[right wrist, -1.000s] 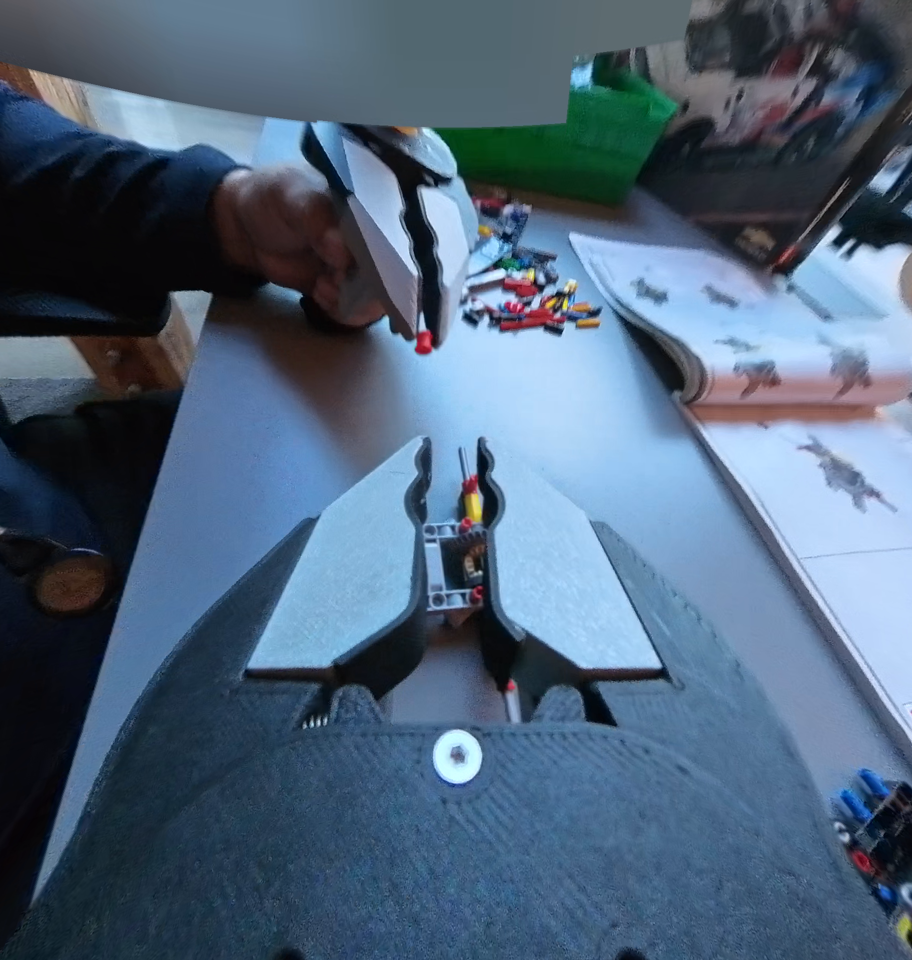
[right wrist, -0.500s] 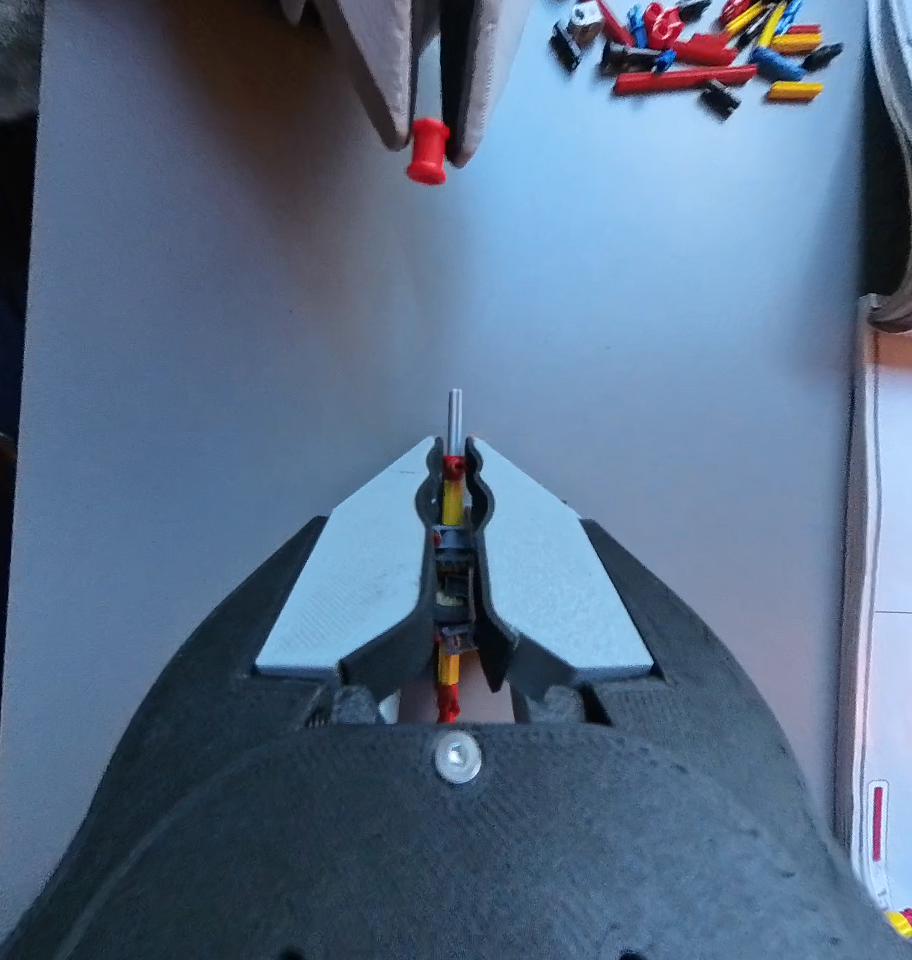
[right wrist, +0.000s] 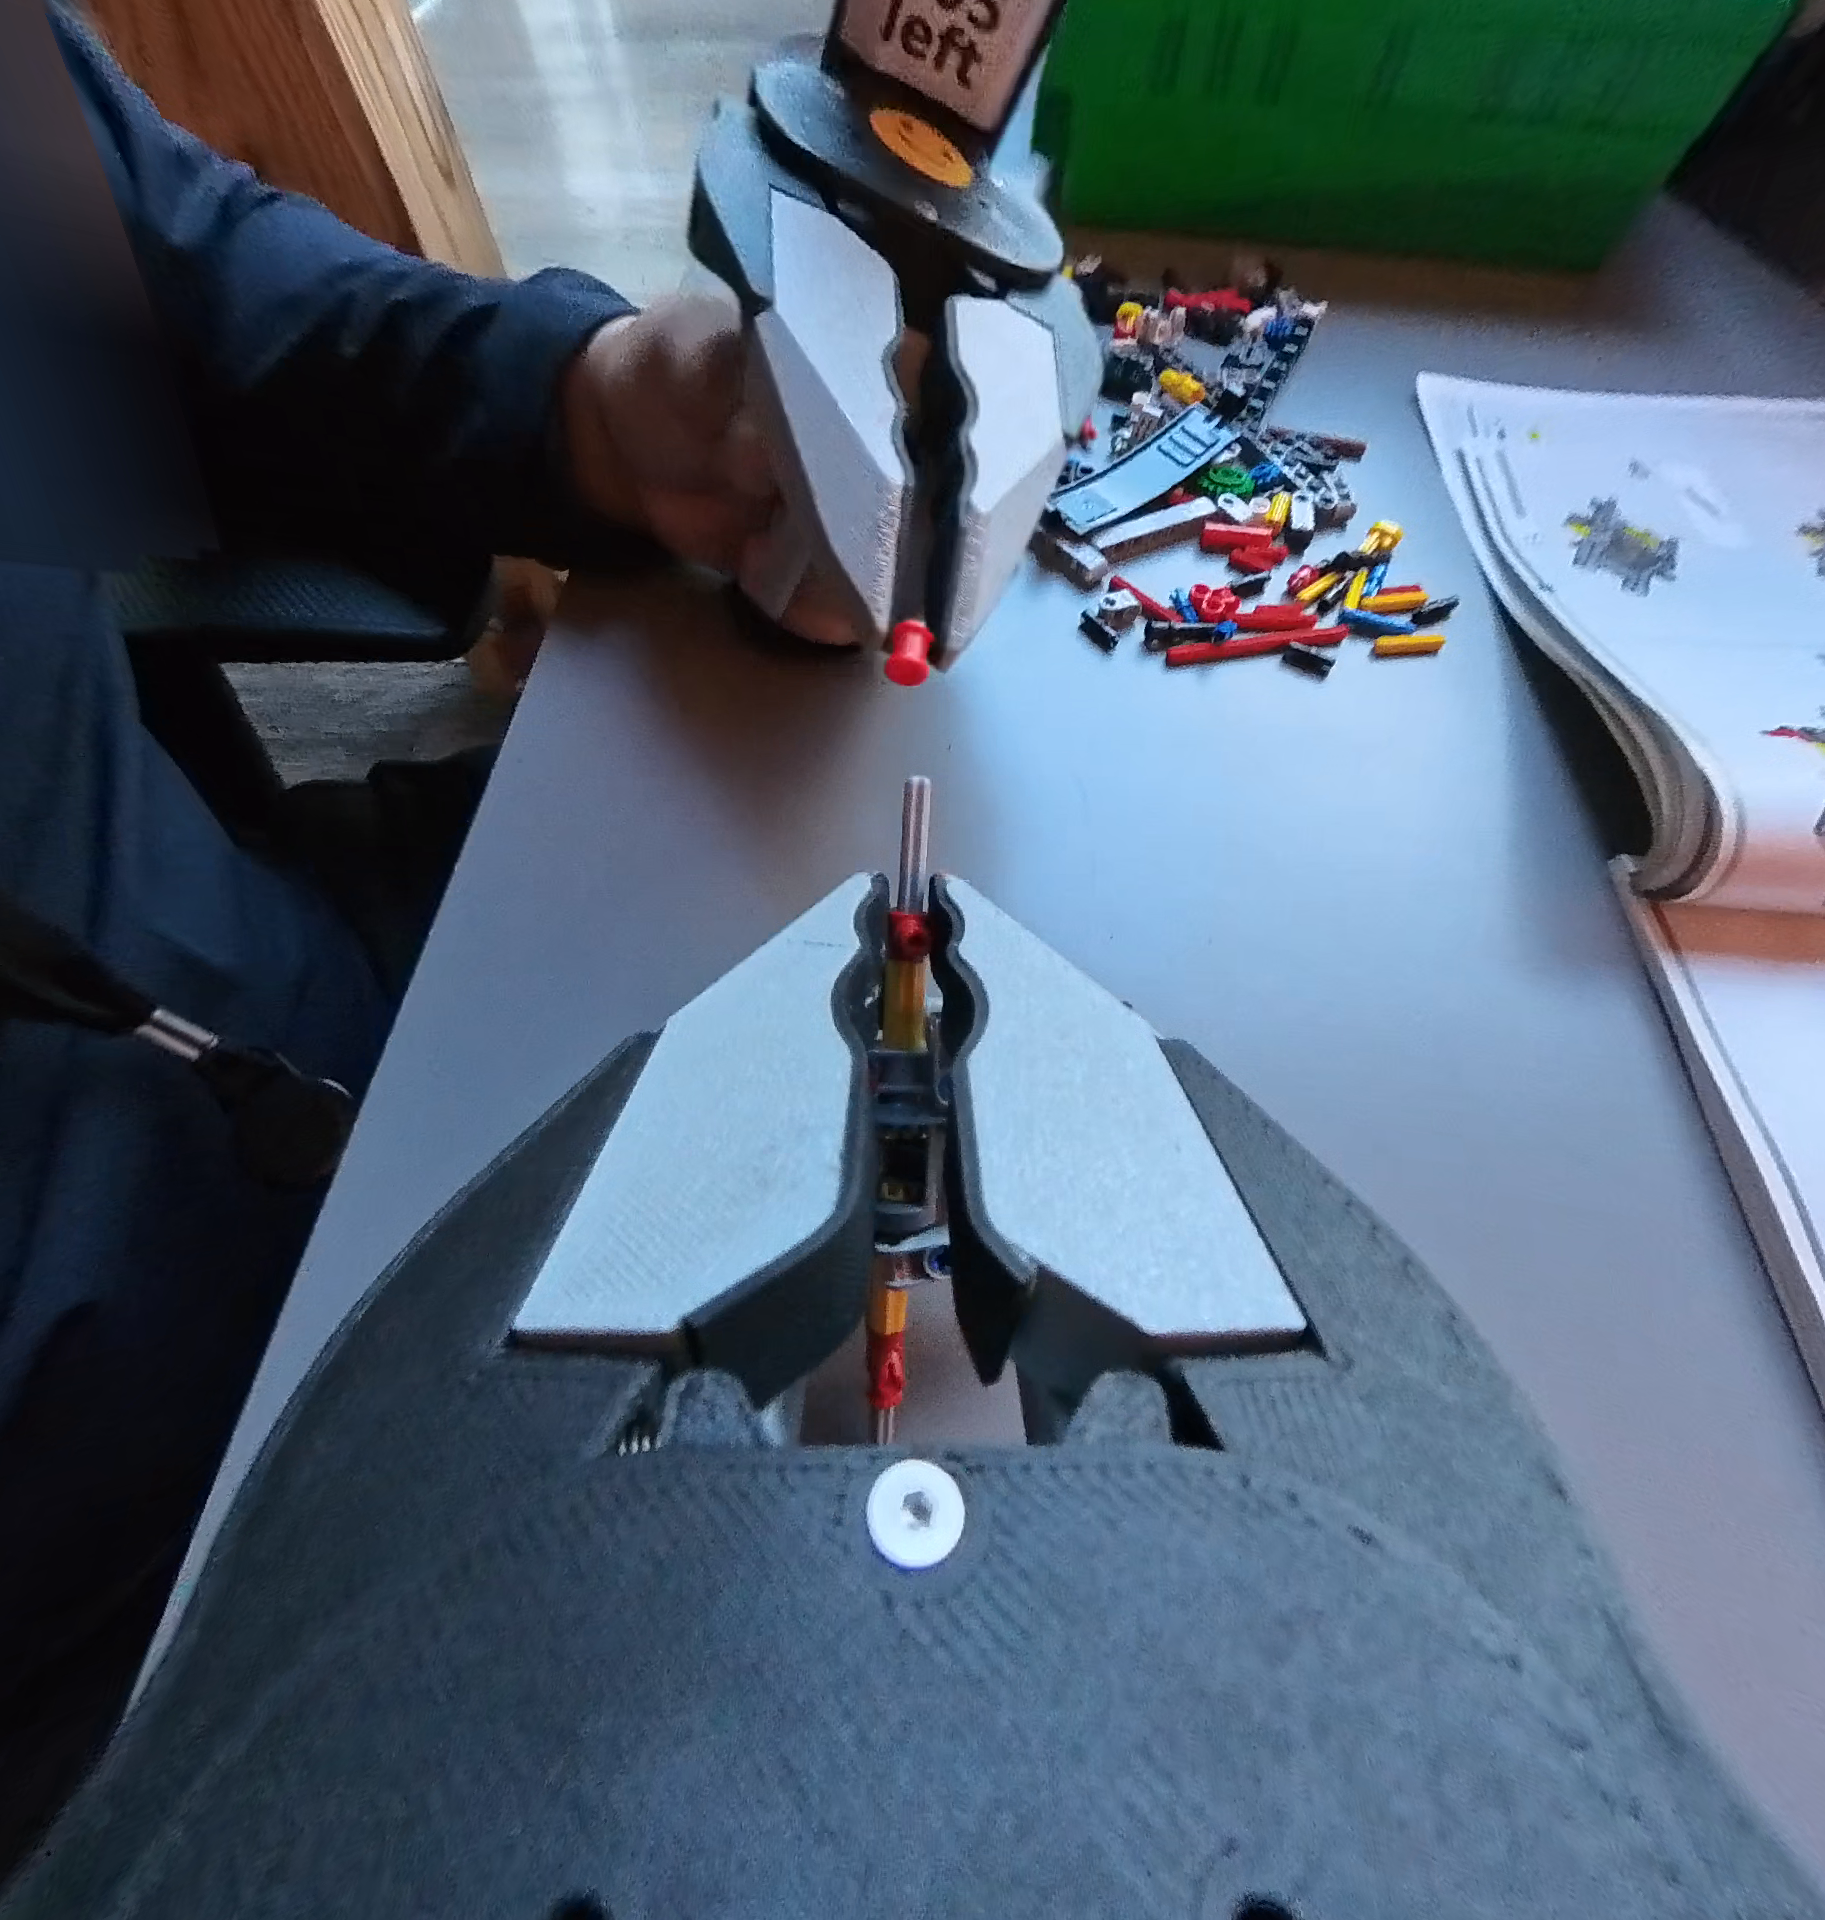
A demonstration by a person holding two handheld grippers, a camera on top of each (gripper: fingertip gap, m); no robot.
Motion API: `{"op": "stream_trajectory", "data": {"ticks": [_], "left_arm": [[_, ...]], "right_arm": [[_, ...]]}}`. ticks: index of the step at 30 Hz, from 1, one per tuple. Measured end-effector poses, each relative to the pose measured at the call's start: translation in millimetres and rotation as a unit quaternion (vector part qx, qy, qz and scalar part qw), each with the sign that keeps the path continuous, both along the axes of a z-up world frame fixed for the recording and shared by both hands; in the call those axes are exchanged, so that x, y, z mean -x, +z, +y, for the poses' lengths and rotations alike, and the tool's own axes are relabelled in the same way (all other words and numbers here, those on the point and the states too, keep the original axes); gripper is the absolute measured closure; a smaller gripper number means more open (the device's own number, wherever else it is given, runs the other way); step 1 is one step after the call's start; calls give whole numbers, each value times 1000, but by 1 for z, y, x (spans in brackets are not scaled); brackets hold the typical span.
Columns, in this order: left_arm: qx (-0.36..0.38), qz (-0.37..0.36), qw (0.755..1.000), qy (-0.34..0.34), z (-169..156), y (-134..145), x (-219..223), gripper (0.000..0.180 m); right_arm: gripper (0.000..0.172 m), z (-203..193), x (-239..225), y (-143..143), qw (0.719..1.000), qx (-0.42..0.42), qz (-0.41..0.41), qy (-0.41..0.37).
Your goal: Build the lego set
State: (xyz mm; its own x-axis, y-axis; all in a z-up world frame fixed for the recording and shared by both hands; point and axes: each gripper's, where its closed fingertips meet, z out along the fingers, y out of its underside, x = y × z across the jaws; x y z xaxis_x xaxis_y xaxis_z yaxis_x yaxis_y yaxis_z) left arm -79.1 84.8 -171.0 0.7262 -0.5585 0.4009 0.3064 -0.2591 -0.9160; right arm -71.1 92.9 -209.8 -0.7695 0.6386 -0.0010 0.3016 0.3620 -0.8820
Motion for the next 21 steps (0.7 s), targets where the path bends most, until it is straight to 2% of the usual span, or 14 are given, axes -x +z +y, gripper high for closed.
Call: {"op": "stream_trajectory", "data": {"ticks": [3,11,21], "left_arm": [[10,-9,1000,1,3,-2,1,176],[45,-16,999,-5,9,-10,-1,176],[52,-8,999,-8,10,-13,-3,176]], "right_arm": [[168,-1,0,3,1000,3,23,-8],[168,-2,6,-1,999,24,9,-22],[167,0,6,-3,999,12,15,-28]]}}
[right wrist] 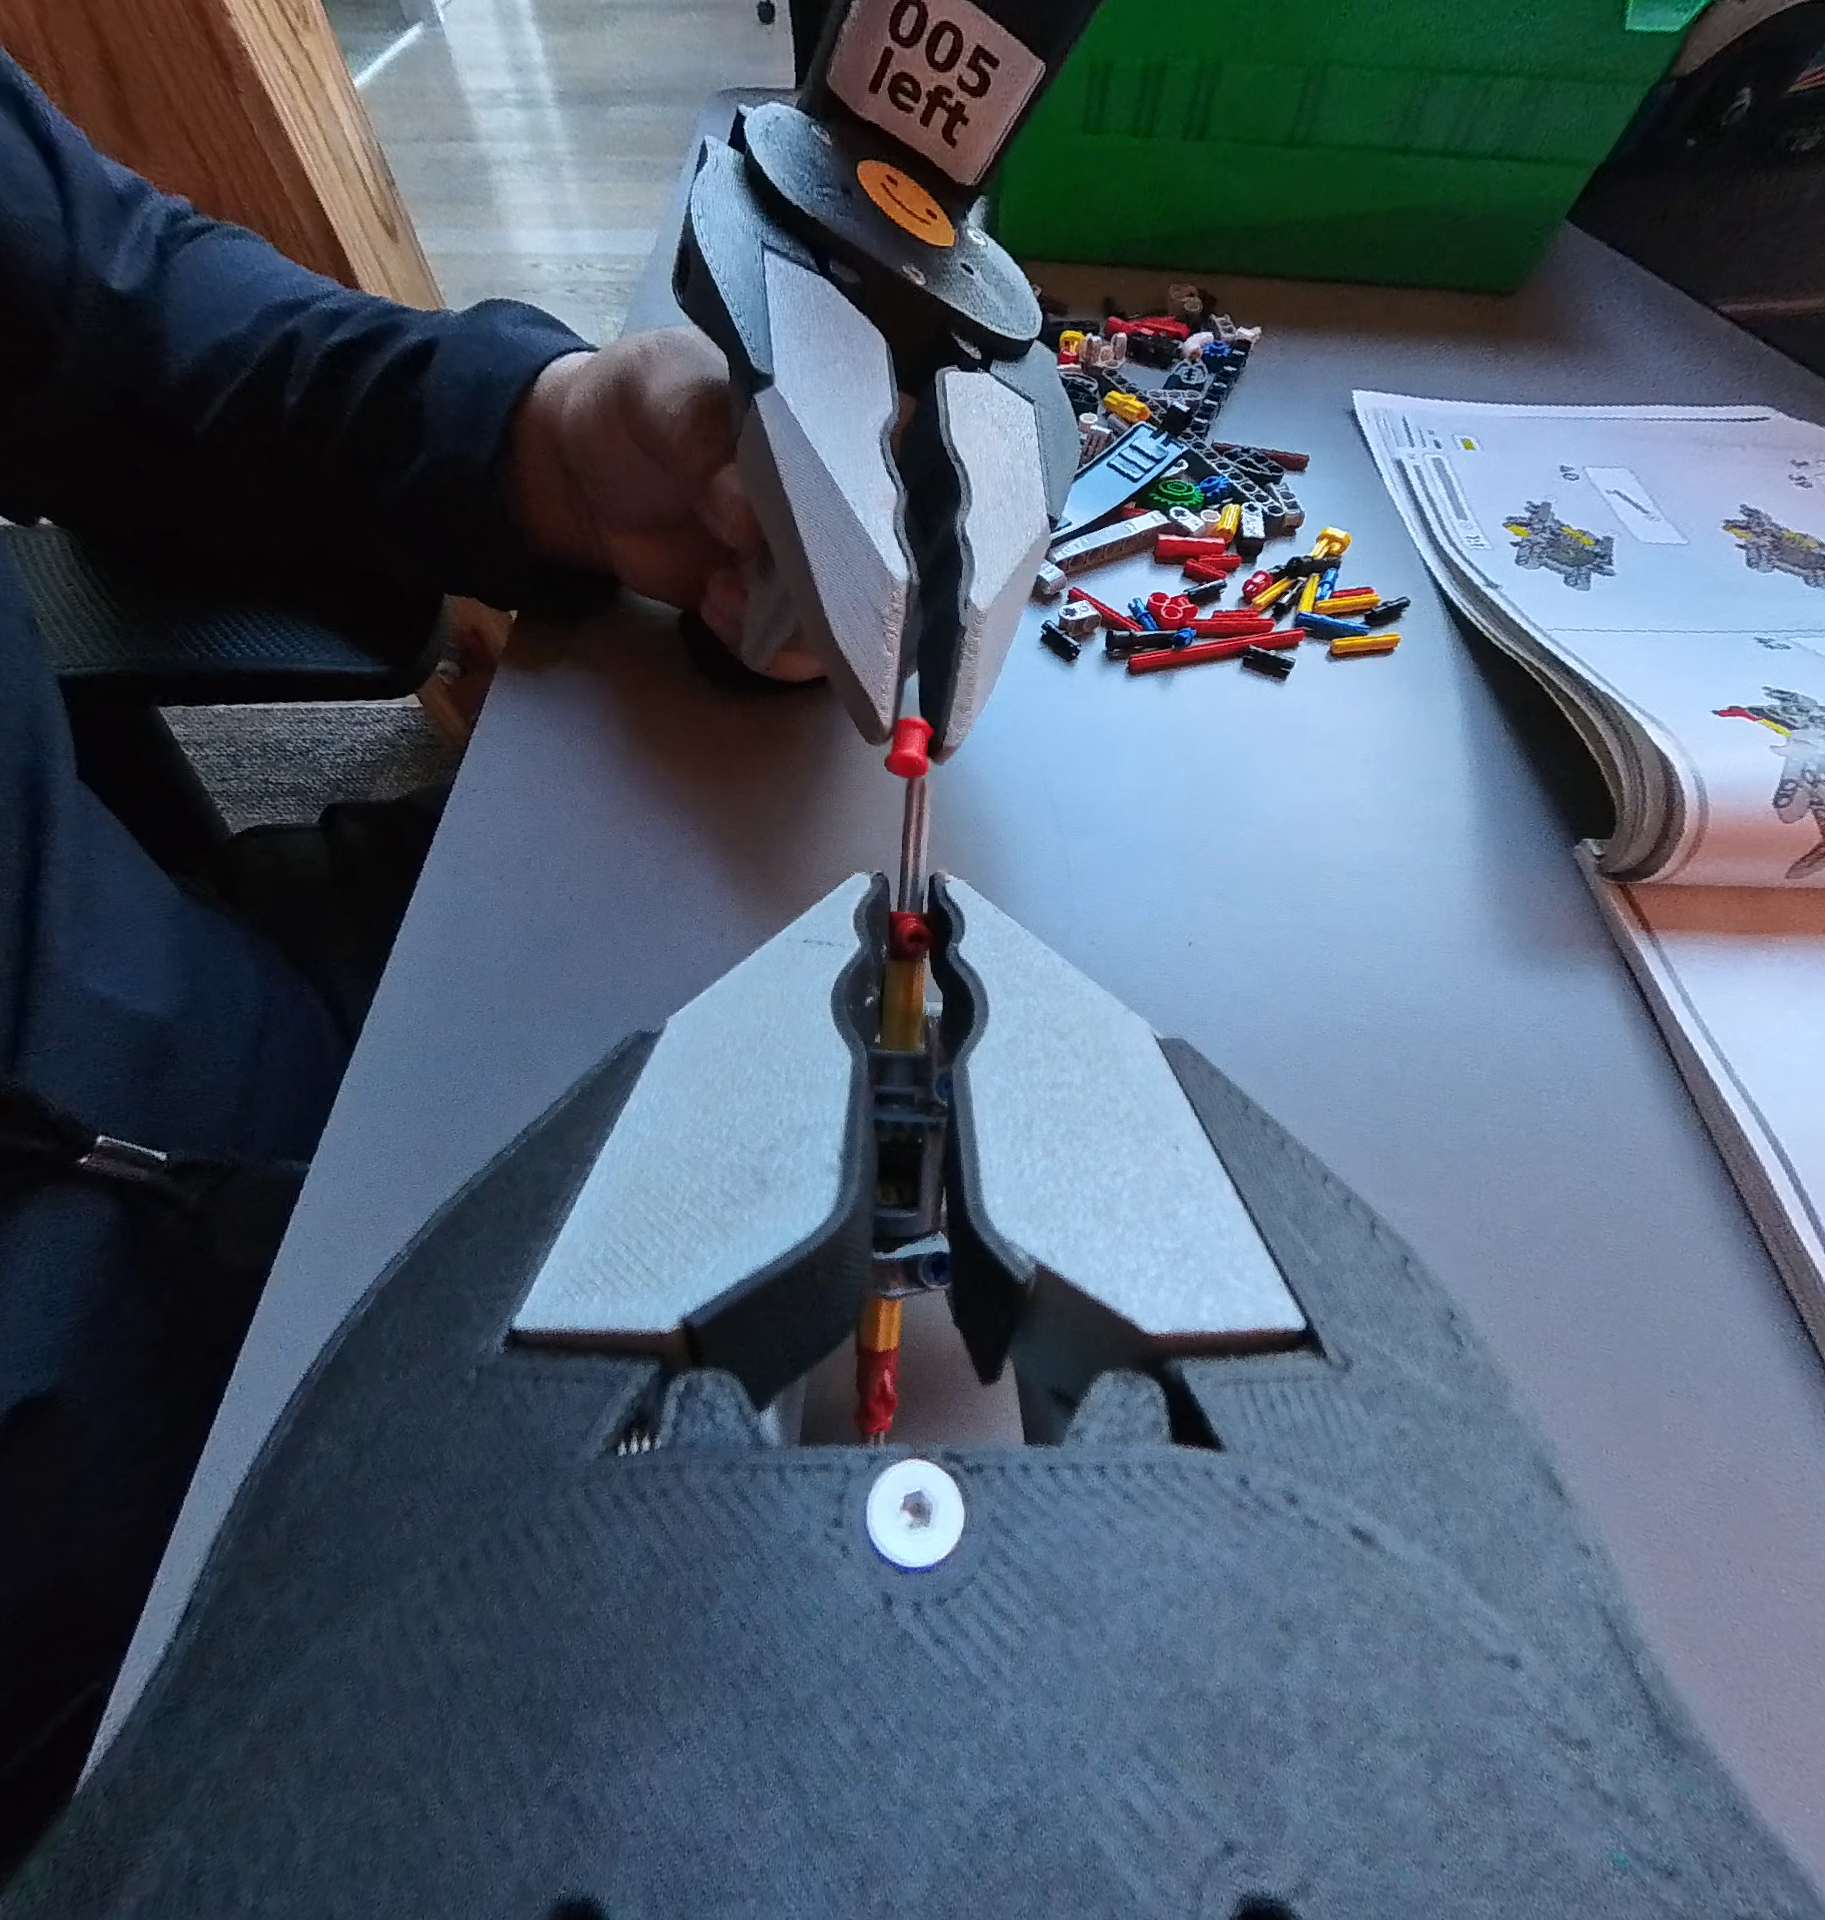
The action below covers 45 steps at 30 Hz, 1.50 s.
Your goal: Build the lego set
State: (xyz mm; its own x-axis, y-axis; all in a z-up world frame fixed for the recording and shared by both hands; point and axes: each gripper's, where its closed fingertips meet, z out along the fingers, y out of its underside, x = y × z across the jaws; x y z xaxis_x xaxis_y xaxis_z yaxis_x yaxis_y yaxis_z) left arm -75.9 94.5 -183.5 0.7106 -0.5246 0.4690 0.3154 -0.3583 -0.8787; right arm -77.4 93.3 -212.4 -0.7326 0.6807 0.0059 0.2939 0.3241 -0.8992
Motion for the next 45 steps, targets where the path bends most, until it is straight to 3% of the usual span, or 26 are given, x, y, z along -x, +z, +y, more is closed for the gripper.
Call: {"op": "stream_trajectory", "data": {"ticks": [16,26,33,38,41,45], "left_arm": [[19,36,999,15,4,-10,0,176],[30,115,992,30,5,-21,-6,176],[8,66,997,32,8,-9,-10,177],[5,23,999,37,8,-5,-1,176],[3,21,999,35,7,-5,0,176],[1,23,999,34,7,-4,-1,176]], "right_arm": [[168,0,-1,-4,1000,-4,-6,3],[167,-2,-2,-18,998,0,-61,4],[168,-2,-3,-6,997,50,-54,11],[168,8,1,-9,999,28,-40,-12],[167,12,5,-24,998,-16,-53,-27],[167,9,7,-25,998,-14,-56,-25]]}}
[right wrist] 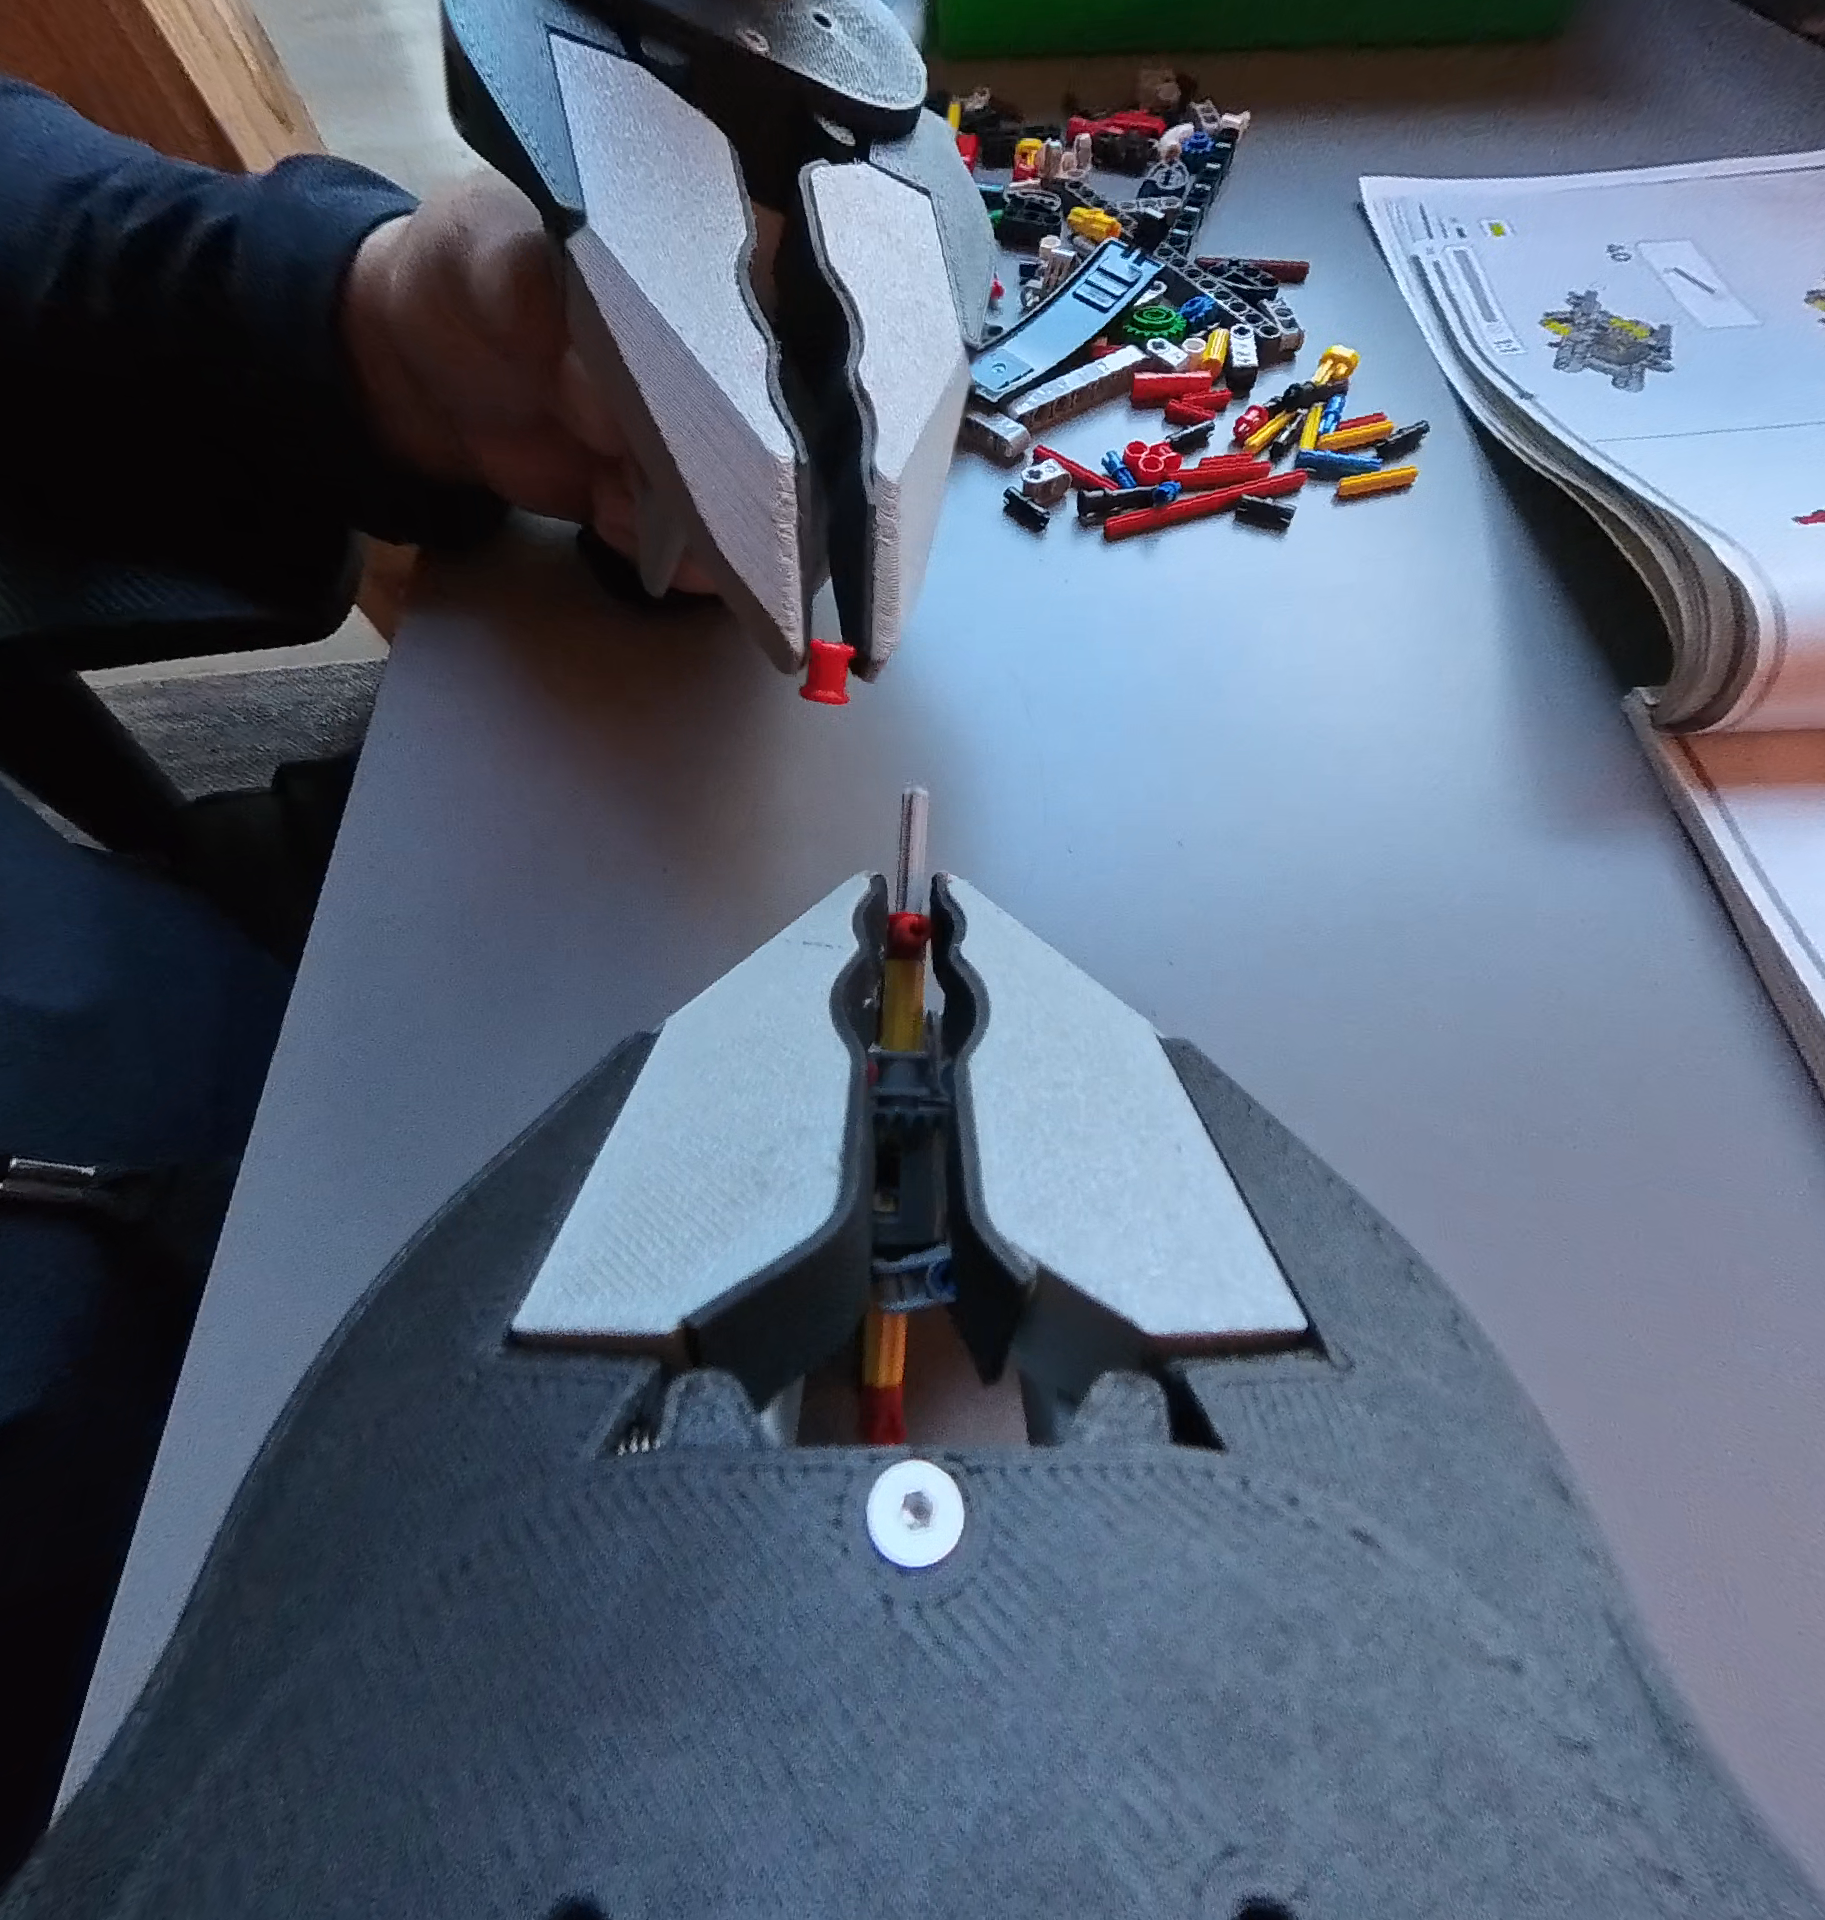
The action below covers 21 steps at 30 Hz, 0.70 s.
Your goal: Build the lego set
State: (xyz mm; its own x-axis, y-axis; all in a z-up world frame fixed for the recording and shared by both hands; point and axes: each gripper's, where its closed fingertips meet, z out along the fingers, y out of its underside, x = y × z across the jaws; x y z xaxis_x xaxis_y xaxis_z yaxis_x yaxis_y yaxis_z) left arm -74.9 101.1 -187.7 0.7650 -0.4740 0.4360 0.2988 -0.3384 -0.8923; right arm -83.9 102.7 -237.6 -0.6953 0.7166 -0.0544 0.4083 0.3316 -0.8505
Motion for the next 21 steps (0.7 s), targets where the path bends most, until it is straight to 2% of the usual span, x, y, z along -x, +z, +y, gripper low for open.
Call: {"op": "stream_trajectory", "data": {"ticks": [3,6,8,15,21], "left_arm": [[-8,-6,1000,4,0,3,2,176],[-14,-23,1000,6,-2,7,5,177],[-18,-32,999,7,-2,10,7,177],[-34,-57,998,13,3,16,5,176],[-44,-121,992,15,8,22,6,176]], "right_arm": [[167,-1,-1,-5,1000,-9,-4,8],[156,1,2,-2,999,-29,27,0],[156,-1,3,4,999,-29,45,0],[159,-6,3,55,982,-16,188,-17],[164,-2,7,65,964,-80,249,-54]]}}
